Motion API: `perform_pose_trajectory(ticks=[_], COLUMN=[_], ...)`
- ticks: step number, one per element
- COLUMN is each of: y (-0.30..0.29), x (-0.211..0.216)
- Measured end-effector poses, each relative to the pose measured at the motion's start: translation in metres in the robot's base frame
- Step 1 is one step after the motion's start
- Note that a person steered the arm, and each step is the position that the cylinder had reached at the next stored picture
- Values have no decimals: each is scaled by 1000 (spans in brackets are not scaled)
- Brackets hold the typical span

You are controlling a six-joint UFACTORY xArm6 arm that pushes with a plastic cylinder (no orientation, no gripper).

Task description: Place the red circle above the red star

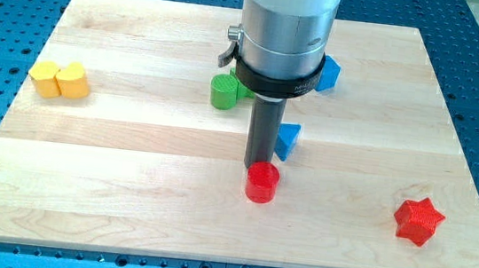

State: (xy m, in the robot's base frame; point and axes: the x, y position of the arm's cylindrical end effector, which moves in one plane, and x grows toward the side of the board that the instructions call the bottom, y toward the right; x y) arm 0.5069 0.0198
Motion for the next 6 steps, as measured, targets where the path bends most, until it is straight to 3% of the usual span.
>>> perform_pose_trajectory(ticks=[1, 2, 5, 6], y=[-34, -27, 170, 159], x=[9, 34, 37, 23])
